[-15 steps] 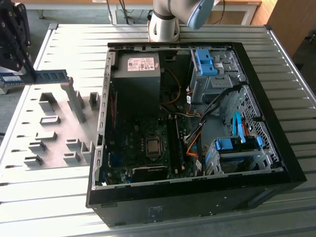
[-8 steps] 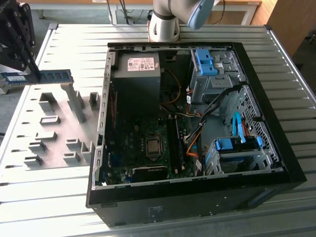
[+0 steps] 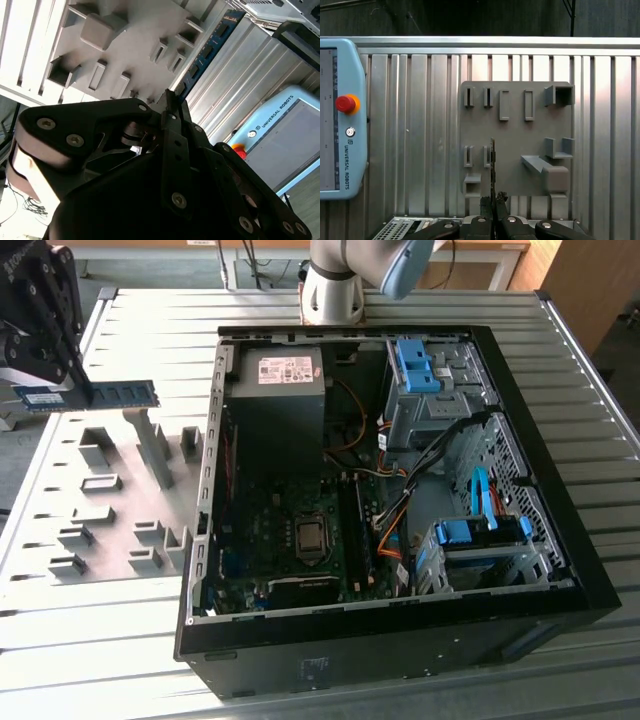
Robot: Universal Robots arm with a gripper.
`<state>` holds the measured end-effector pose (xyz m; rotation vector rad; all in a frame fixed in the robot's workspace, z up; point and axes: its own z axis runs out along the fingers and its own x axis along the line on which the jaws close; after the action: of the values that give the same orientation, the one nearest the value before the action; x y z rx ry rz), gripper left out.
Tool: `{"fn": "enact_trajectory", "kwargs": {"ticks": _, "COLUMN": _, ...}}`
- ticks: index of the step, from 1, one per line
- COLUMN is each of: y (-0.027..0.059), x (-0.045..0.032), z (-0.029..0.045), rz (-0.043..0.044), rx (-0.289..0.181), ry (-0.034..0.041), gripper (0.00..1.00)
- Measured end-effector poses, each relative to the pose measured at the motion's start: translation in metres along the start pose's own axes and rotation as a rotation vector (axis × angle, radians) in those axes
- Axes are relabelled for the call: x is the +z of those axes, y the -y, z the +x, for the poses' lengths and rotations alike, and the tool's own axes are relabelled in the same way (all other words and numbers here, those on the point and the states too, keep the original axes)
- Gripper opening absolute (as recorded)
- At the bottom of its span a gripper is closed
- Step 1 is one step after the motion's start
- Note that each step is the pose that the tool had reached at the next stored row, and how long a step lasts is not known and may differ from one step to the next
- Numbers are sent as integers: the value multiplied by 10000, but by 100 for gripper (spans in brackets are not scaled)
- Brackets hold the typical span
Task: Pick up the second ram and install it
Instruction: 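Pick up the second ram and move it above second insertion slot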
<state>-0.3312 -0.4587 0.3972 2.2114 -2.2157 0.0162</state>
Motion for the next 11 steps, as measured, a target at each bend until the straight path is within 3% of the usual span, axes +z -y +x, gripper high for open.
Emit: {"fn": "enact_trajectory", "kwargs": {"ticks": 11, "y": 152, "x": 0, "z": 0, "rz": 0, "rx": 0, "ry": 0, "gripper": 14}}
